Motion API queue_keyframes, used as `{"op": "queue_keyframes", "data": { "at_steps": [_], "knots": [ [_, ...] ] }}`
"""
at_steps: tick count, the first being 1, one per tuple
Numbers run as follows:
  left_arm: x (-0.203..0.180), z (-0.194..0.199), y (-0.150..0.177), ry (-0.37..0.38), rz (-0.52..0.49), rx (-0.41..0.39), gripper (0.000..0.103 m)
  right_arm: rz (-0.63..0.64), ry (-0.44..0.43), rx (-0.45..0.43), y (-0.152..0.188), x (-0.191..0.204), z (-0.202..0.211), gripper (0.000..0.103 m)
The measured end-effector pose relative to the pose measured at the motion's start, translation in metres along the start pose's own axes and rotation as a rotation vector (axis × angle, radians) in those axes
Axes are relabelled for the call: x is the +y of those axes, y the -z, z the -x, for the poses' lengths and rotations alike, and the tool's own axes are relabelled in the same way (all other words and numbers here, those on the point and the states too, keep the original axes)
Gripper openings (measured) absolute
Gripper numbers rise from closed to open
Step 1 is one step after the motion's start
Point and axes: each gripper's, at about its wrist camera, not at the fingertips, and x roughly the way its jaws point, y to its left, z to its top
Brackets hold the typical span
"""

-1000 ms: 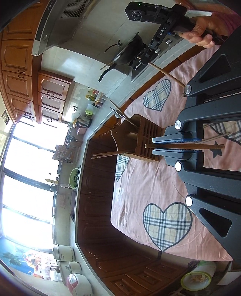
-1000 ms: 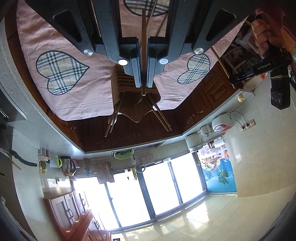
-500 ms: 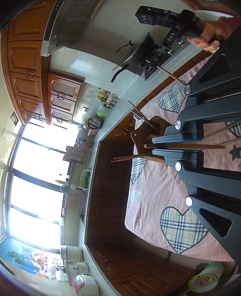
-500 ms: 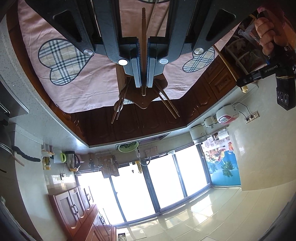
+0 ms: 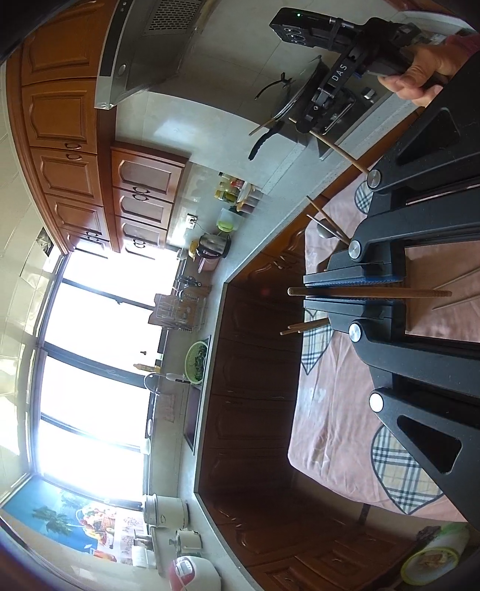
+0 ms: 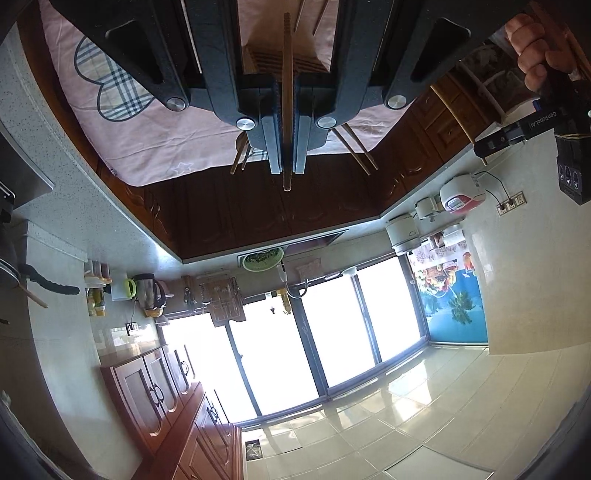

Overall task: Organize utensils
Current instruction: 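Lift both chopsticks, carry them to the wooden holder and lower them in, then open both tools to release the chopsticks in the holder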

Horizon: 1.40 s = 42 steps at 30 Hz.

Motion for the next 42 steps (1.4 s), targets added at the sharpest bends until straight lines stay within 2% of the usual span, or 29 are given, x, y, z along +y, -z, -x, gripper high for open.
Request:
{"op": "queue_keyframes", "data": {
  "at_steps": [7,15,21,31,36,42],
  "knots": [
    [-0.005,-0.034,-0.020,-0.005,-0.007,-0.077,0.003,-0.021,0.003,-0.080,-0.025,-0.005,-0.019,0.005],
    [-0.007,-0.087,-0.011,-0.017,-0.001,-0.133,0.003,-0.012,0.029,-0.127,-0.035,-0.008,-0.046,0.005],
    [-0.001,-0.128,0.012,-0.047,0.011,-0.105,0.003,-0.007,0.046,-0.124,-0.020,-0.013,-0.069,0.005],
    [0.008,-0.182,0.036,-0.077,0.056,-0.038,0.003,-0.045,0.058,-0.066,0.016,-0.025,-0.093,0.005],
    [0.013,-0.197,0.041,-0.083,0.076,0.010,0.004,-0.076,0.063,-0.036,0.028,-0.034,-0.101,0.005],
    [0.011,-0.200,0.032,-0.082,0.074,-0.003,0.004,-0.100,0.074,-0.005,0.041,-0.038,-0.110,0.005]
  ]
}}
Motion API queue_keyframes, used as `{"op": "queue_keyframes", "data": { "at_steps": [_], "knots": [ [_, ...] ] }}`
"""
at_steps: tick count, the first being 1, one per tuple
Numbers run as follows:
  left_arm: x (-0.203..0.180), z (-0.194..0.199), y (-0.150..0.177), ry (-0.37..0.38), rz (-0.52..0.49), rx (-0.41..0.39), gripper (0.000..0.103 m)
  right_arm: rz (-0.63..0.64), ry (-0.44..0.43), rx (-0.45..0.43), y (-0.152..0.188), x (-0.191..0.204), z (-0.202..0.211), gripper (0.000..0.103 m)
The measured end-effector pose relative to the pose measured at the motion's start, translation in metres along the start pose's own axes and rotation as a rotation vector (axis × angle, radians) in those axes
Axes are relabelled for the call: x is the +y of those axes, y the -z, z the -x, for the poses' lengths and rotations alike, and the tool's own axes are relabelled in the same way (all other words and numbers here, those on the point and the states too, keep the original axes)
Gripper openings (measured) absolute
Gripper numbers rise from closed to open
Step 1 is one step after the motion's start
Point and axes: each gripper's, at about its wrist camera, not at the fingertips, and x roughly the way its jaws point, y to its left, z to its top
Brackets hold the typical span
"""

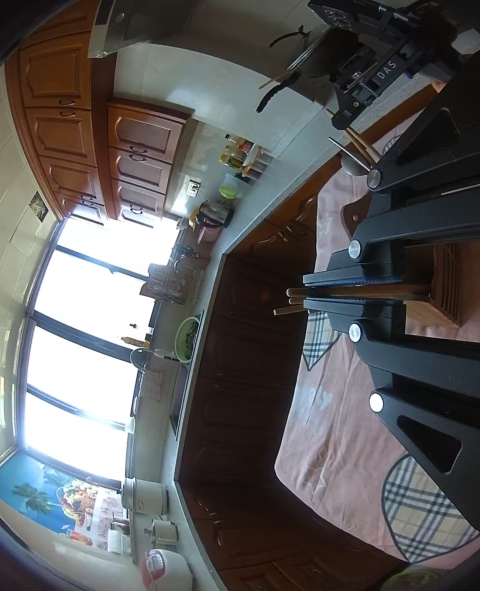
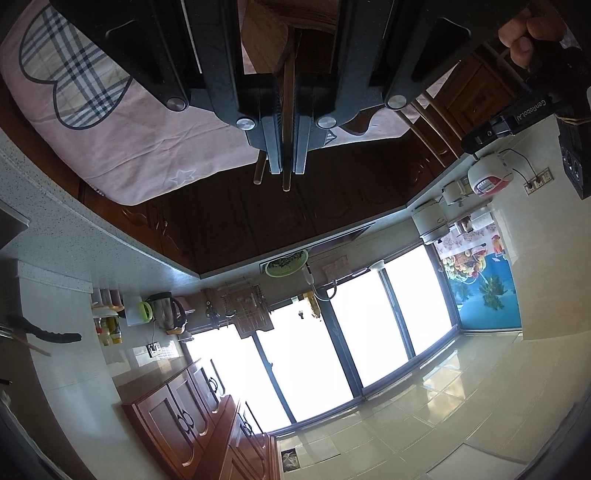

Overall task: Organize utensils
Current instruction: 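Open both tools to release the chopsticks in the holder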

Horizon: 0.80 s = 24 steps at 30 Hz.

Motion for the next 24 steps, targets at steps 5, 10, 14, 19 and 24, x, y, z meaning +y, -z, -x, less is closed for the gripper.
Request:
{"op": "queue_keyframes", "data": {
  "at_steps": [5,10,14,19,24],
  "knots": [
    [0.017,0.004,0.008,0.001,0.025,0.027,0.004,-0.013,0.002,0.004,0.001,-0.001,-0.001,0.005],
    [0.020,0.000,0.005,-0.012,0.033,0.035,0.004,-0.016,0.002,0.005,0.001,0.000,-0.001,0.005],
    [0.016,-0.001,0.004,-0.010,0.031,0.041,0.004,-0.016,0.004,0.009,0.001,0.001,-0.001,0.005],
    [0.016,-0.001,0.004,-0.010,0.033,0.044,0.004,-0.021,0.000,0.021,-0.001,0.000,-0.004,0.005],
    [0.015,-0.001,0.002,-0.012,0.028,0.053,0.004,-0.022,-0.002,0.031,-0.002,0.000,-0.005,0.006]
  ]
}}
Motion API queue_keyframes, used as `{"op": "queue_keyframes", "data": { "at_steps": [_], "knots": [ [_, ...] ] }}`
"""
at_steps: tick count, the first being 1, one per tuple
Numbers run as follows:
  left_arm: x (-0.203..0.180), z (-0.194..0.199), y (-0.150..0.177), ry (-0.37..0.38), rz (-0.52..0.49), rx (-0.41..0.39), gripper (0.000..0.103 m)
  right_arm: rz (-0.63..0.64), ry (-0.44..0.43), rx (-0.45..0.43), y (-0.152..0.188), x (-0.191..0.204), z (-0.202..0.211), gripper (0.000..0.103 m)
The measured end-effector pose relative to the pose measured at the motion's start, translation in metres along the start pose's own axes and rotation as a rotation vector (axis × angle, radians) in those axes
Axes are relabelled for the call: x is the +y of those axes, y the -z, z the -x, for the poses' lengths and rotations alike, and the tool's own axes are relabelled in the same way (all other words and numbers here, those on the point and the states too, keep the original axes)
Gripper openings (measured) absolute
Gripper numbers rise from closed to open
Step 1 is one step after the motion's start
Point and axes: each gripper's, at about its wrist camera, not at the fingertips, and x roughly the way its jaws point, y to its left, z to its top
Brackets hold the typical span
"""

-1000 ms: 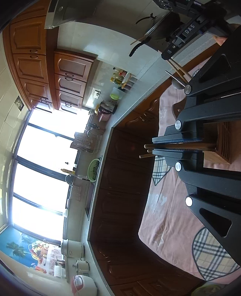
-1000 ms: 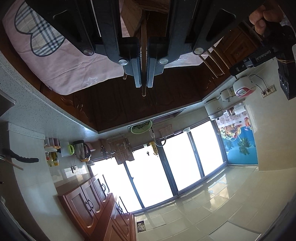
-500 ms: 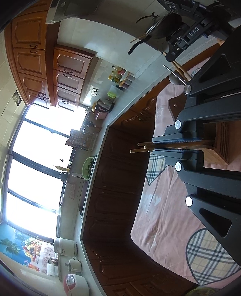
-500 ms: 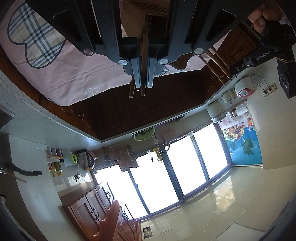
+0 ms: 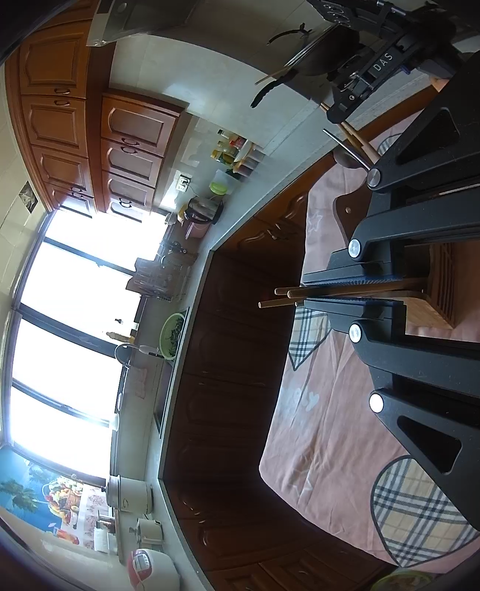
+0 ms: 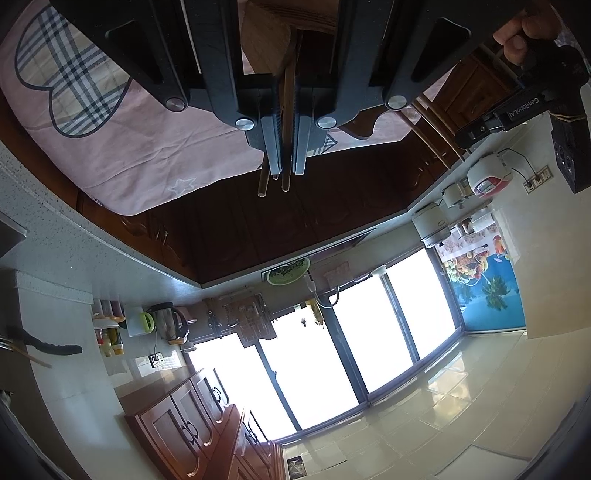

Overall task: Organize utensils
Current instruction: 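Open both tools to release the chopsticks in the holder, then move both open tools back from the holder over the forks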

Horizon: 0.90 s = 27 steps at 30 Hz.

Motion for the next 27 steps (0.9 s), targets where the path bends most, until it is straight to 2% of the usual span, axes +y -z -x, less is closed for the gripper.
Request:
{"op": "queue_keyframes", "data": {
  "at_steps": [4,7,9,11,14,16,17,20,21,27],
  "knots": [
    [-0.002,0.000,-0.001,0.000,-0.003,0.010,0.004,-0.002,-0.005,0.016,0.000,0.001,-0.002,0.007],
    [-0.002,0.000,-0.001,-0.001,-0.002,0.020,0.008,-0.012,-0.002,0.027,0.001,-0.001,-0.002,0.012],
    [-0.002,0.001,-0.001,-0.003,0.001,0.023,0.023,-0.021,-0.004,0.029,0.001,-0.002,-0.001,0.019],
    [-0.002,0.004,-0.001,-0.005,0.007,0.018,0.029,-0.030,-0.008,0.023,0.001,-0.003,0.002,0.034],
    [-0.004,0.009,0.000,-0.002,0.002,0.017,0.033,-0.033,-0.009,0.008,-0.001,-0.003,0.009,0.044],
    [-0.004,0.012,0.001,-0.003,0.002,0.016,0.044,-0.036,-0.012,-0.001,-0.002,-0.003,0.012,0.051],
    [-0.004,0.015,0.002,-0.004,0.003,0.013,0.053,-0.039,-0.014,-0.005,-0.002,-0.003,0.014,0.052],
    [-0.003,0.027,0.006,-0.010,0.005,-0.005,0.072,-0.051,-0.026,-0.016,-0.002,-0.005,0.020,0.078],
    [-0.002,0.031,0.008,-0.015,0.008,-0.010,0.079,-0.054,-0.027,-0.023,-0.001,-0.006,0.023,0.080],
    [0.000,0.060,0.028,-0.015,0.012,-0.007,0.091,-0.063,-0.037,-0.010,0.007,-0.010,0.035,0.088]
  ]
}}
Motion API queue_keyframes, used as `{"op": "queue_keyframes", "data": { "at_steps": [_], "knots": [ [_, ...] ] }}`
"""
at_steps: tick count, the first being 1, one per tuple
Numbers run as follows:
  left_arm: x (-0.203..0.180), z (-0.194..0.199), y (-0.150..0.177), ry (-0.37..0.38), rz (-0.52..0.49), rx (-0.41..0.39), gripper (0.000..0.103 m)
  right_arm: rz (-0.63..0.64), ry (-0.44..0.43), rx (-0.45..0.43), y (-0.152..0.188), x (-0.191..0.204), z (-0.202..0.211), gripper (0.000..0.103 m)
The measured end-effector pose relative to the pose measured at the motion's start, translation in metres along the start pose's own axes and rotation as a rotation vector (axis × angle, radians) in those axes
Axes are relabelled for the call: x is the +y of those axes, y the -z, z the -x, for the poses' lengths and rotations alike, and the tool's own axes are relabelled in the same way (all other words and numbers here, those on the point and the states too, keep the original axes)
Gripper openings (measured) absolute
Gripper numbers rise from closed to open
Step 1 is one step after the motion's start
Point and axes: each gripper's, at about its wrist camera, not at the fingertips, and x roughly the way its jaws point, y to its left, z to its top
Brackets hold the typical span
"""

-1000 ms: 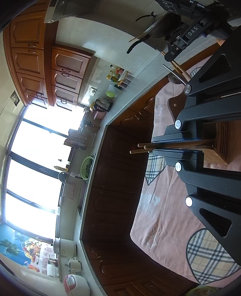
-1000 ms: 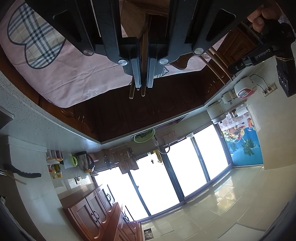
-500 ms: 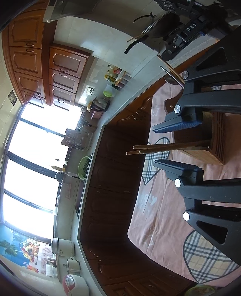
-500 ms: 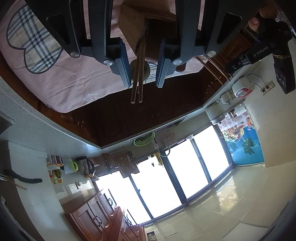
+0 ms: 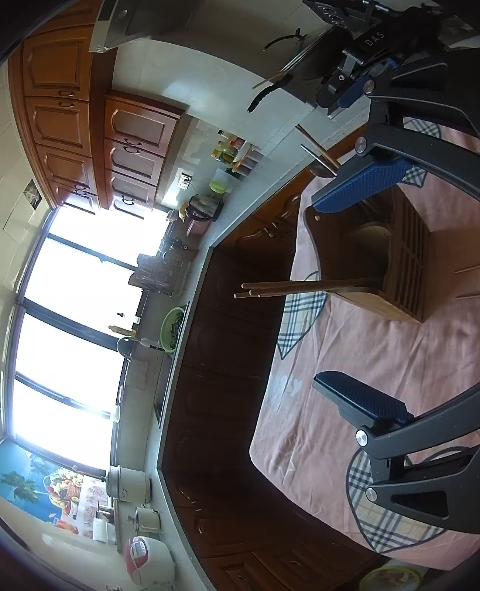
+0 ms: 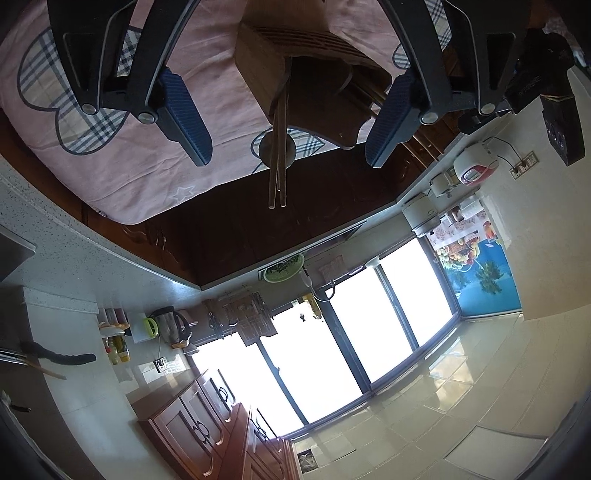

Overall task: Organize utensils
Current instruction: 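Move both open tools back from the holder over the forks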

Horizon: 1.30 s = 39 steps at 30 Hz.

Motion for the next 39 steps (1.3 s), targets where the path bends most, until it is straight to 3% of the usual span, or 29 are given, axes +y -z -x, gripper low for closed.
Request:
{"op": "queue_keyframes", "data": {
  "at_steps": [6,20,33,39],
  "knots": [
    [-0.001,0.031,0.025,-0.005,-0.003,0.014,0.098,0.000,-0.013,0.021,0.013,0.002,0.018,0.093],
    [0.013,0.117,0.051,-0.012,0.064,0.036,0.099,0.041,-0.031,0.026,0.046,0.019,0.084,0.097],
    [0.005,0.205,0.103,-0.021,-0.008,0.019,0.102,0.130,-0.038,0.021,0.094,0.043,0.151,0.101],
    [0.005,0.240,0.127,-0.059,-0.044,-0.007,0.102,0.211,-0.027,-0.005,0.120,0.055,0.182,0.102]
  ]
}}
